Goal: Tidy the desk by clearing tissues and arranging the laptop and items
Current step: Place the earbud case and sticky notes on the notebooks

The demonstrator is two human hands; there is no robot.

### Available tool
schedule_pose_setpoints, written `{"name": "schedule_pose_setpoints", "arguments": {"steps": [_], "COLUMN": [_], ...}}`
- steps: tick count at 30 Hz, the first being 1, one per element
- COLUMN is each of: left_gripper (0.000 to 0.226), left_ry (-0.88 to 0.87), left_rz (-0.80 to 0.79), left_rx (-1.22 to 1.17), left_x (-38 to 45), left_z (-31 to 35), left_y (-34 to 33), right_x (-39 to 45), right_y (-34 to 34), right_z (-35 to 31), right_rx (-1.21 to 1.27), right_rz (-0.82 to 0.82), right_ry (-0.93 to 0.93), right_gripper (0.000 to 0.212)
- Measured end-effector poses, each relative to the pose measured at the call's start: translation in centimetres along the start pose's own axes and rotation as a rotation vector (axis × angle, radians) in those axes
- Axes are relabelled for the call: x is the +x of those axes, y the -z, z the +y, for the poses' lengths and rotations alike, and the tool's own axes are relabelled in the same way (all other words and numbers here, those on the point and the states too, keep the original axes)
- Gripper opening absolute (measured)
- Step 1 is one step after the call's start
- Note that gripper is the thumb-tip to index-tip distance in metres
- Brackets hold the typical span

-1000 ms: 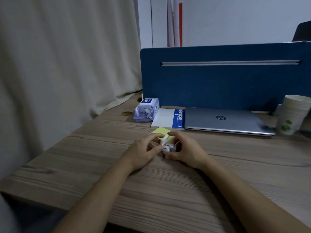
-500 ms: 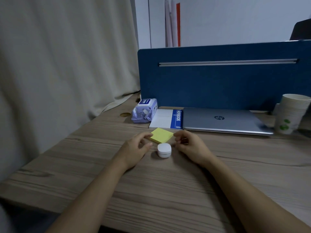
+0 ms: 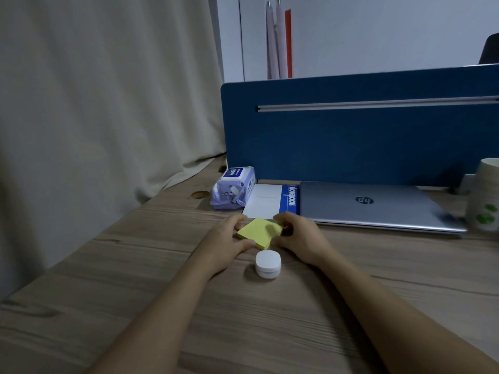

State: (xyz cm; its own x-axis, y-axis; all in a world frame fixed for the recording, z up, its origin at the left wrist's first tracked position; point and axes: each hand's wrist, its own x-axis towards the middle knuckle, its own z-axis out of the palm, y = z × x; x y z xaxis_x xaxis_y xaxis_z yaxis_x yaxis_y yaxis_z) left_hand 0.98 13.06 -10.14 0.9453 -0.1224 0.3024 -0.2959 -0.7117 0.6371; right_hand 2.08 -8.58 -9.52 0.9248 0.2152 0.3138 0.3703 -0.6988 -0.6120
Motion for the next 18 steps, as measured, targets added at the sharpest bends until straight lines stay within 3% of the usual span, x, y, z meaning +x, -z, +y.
{"name": "schedule_pose_setpoints", "arguments": {"steps": [8,18], "left_gripper": [0.050,0.046], "left_ry": [-0.114,-0.104], "left_rz": [0.164,0.050], "left_rx": [-0.205,-0.062], "left_x": [1.6,7.1], "left_z": [0.3,1.0], "left_y": [-0.1,-3.3], "right_x": [1.3,4.4], "right_y": [0.1,-0.5], "right_z": [0.1,1.9], "right_rx": [0.117,-0.248], "right_rz": [0.181,0.322], "right_ry": [0.094,-0.033], "right_gripper": [0.049,0.041]}}
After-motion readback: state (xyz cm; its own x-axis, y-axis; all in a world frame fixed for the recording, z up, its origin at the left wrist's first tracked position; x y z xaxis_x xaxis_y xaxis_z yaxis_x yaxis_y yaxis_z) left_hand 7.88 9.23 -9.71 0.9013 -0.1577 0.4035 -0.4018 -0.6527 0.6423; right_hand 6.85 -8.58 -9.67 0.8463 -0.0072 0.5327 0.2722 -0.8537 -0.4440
